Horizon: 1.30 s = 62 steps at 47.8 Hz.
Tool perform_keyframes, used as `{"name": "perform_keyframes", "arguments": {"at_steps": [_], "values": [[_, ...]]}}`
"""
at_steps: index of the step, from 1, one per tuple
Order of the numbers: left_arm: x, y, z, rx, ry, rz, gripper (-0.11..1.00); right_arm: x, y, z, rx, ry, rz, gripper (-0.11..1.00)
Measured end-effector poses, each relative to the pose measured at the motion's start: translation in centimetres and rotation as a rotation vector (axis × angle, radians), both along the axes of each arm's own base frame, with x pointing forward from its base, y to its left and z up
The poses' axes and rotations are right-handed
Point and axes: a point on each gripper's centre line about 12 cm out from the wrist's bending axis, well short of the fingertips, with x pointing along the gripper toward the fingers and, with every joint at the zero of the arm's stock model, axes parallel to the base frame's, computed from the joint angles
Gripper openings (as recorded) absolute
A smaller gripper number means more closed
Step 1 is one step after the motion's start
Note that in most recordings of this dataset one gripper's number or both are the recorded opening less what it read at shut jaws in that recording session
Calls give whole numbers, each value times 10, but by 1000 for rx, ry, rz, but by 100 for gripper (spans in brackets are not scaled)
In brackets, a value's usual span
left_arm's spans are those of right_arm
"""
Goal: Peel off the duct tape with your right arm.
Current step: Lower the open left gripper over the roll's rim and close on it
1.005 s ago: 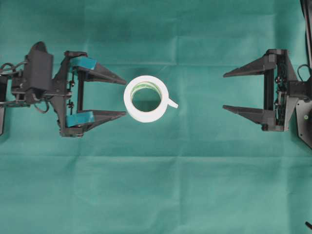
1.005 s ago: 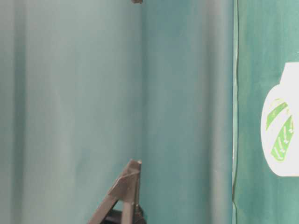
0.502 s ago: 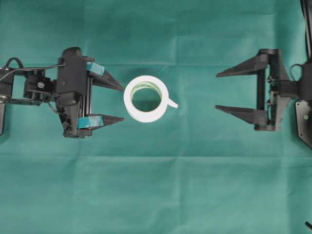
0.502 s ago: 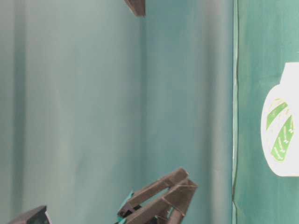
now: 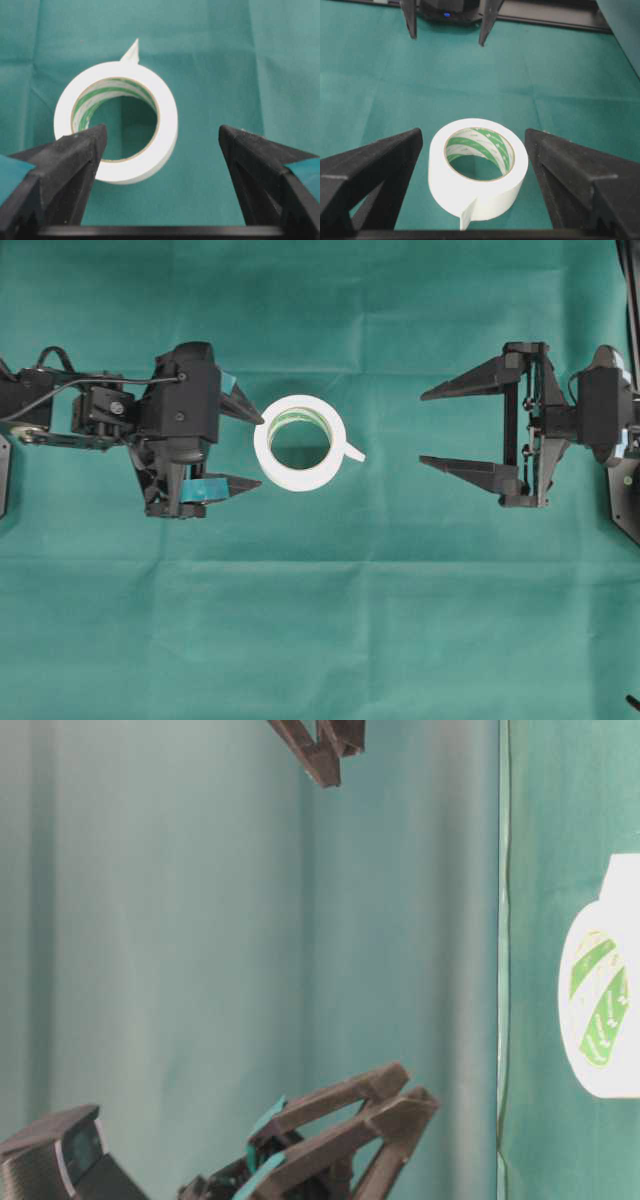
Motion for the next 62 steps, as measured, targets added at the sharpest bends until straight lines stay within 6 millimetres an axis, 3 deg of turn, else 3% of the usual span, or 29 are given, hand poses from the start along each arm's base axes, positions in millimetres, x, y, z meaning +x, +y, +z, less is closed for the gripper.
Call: {"name": "perform_keyframes", "arguments": {"at_steps": [30,62], "values": [[47,1,-73,0,187,-2,95,1,0,-2,0,6,0,71],[58,10,-114,-4,282,17,95,5,0,-9,1,14,2,71]]}}
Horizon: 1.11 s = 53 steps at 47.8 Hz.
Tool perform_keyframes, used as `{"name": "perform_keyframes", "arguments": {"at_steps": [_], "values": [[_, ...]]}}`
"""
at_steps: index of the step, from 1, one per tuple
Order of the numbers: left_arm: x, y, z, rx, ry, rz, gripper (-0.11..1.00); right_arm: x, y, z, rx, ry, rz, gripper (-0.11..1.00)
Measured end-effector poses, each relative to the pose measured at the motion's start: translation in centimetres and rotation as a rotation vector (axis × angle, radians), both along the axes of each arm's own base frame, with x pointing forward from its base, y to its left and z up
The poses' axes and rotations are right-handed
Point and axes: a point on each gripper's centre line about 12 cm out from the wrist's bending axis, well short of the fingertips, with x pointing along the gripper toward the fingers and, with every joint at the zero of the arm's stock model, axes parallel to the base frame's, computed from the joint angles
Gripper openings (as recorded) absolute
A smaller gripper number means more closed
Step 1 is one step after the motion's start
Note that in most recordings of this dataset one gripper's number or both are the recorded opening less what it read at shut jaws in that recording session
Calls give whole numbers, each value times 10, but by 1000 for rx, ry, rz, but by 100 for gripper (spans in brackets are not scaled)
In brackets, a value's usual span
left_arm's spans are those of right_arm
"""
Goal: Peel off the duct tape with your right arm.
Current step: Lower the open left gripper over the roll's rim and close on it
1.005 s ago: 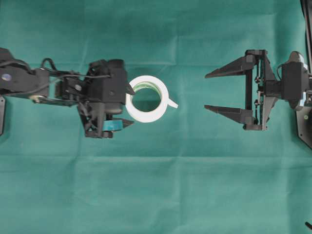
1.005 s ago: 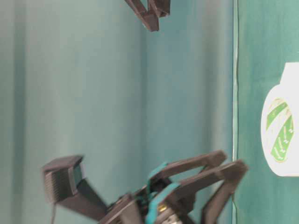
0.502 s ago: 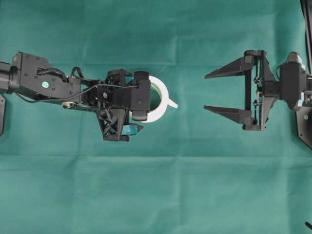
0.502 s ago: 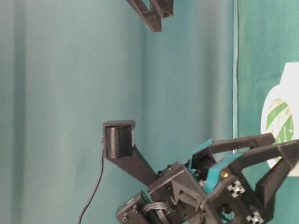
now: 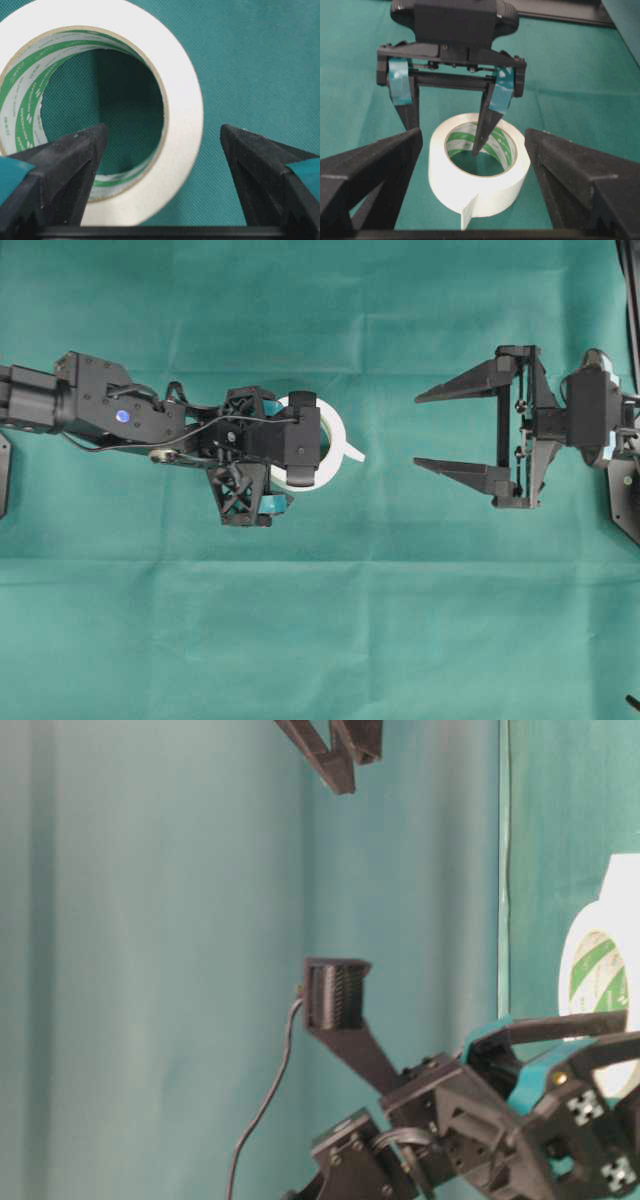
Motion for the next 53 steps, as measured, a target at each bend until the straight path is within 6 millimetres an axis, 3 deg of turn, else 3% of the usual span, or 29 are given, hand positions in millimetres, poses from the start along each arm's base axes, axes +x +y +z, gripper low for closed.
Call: {"name": "perform_keyframes", "arguments": {"at_steps": [25,29,35,40,53], "values": [[4,-2,-16,-1,26,-4,91,0,-1,-1,1,3,-3,71],[4,-2,-15,-1,25,-4,81,0,0,-1,0,3,-2,71],[4,0,-16,1,26,-2,47,1,-1,-1,1,5,-3,71],[5,0,-15,0,26,-1,27,0,0,-1,0,3,-2,71],[3,-2,-6,-1,15,-6,23,0,-1,-1,1,3,-3,71]]}}
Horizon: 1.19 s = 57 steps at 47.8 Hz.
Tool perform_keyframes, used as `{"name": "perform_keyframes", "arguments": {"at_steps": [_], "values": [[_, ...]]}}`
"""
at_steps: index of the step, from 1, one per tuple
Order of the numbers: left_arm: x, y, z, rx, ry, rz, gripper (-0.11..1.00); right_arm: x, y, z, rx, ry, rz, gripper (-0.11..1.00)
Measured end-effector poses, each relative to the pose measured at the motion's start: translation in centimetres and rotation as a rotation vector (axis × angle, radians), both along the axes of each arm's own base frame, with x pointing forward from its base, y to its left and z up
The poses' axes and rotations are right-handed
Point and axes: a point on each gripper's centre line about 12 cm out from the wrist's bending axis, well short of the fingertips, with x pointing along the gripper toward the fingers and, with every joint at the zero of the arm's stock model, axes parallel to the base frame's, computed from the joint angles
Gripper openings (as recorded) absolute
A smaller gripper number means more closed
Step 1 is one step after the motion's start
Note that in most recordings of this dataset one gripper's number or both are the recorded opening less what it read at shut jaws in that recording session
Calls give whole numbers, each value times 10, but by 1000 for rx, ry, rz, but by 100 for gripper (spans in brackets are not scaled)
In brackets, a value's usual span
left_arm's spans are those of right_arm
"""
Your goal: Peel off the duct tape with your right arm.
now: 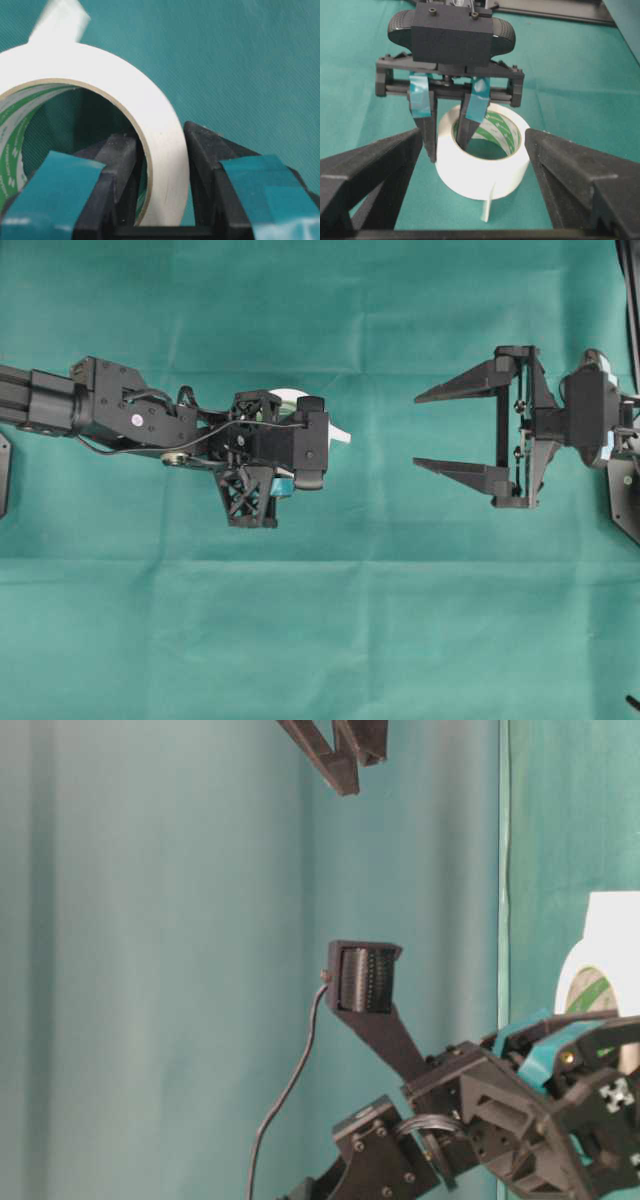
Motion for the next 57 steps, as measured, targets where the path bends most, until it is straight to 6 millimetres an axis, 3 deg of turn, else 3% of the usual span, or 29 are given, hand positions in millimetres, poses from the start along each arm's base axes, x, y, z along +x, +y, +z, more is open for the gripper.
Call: {"name": "perform_keyframes", "arguments": {"at_steps": [17,37,57], "values": [[-5,-7,35,-3,-48,-11,23,0,0,0,-1,2,1,71],[-6,-10,112,-2,-101,-22,23,0,0,0,-1,-1,1,71],[-5,-10,127,-3,-77,-23,23,2,0,-3,-1,8,1,71]]}}
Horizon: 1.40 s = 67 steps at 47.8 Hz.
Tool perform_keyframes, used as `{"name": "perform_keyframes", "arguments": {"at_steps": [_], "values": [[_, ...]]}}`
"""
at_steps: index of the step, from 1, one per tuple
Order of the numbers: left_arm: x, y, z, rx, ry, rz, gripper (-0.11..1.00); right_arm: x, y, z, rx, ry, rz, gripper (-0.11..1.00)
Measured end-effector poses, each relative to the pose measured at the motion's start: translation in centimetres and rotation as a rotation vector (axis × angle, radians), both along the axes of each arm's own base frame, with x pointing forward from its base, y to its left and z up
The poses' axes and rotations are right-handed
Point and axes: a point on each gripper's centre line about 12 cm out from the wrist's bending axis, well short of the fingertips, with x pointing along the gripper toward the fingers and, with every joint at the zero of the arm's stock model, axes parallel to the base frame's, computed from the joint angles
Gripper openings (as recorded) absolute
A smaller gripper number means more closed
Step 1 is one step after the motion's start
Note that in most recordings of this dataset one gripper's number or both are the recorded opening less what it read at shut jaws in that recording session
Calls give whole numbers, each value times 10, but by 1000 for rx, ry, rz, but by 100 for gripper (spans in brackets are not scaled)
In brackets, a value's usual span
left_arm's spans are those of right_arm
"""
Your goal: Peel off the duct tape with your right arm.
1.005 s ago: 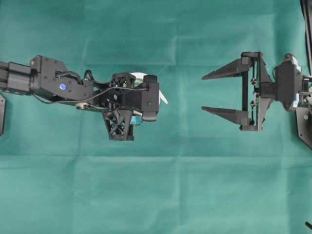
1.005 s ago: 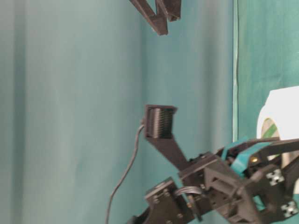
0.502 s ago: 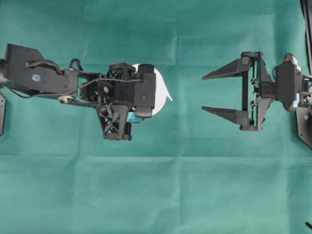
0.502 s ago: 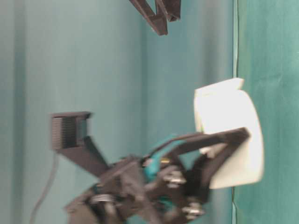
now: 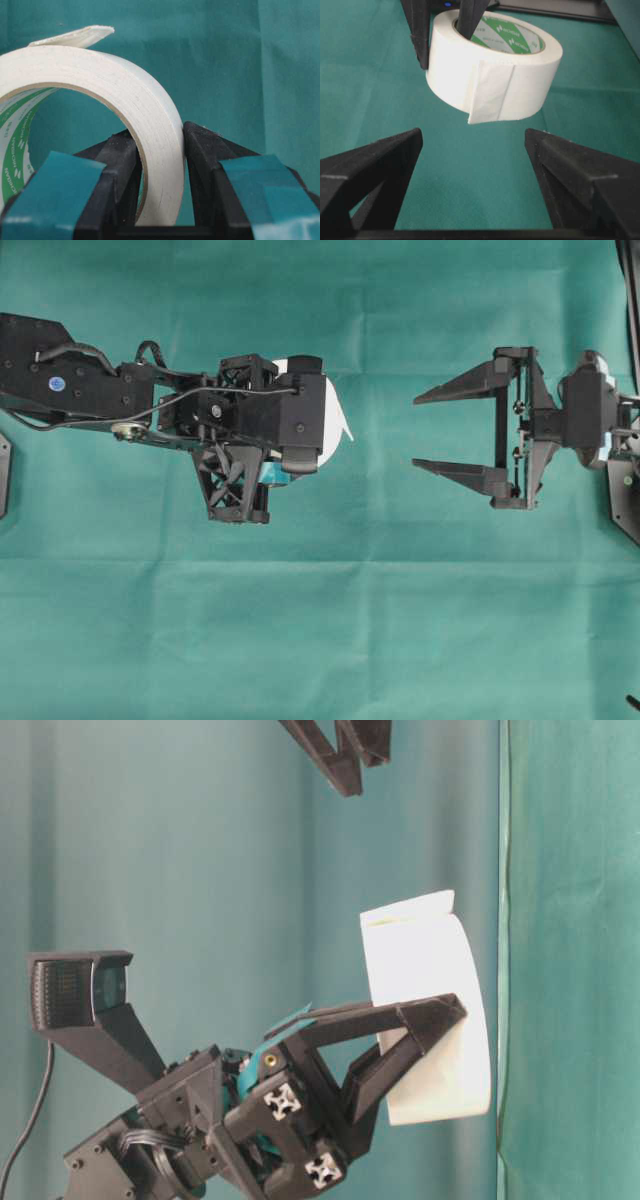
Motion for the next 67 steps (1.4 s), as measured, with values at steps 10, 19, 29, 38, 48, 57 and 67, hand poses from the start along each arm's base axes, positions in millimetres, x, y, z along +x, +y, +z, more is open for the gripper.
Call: {"name": "perform_keyframes", "arguments": {"at_steps": [10,19,29,38,48,57,67], "values": [[0,0,1,1,-2,-1,23,14,-1,1,-1,-18,0,71],[0,0,1,1,-2,-1,23,32,-2,1,-3,-29,0,71],[0,0,1,1,-2,-1,23,49,-6,0,-7,-35,-9,71],[0,-1,1,-1,-2,-1,23,57,-7,0,-7,-41,-10,71],[0,-1,1,1,-2,-3,23,65,-9,-5,-7,-33,-15,71],[1,-2,1,1,-3,-7,23,67,-17,-8,-5,-24,-36,71],[0,-7,1,0,-2,-18,23,68,-21,-14,-2,-9,-50,71]]}}
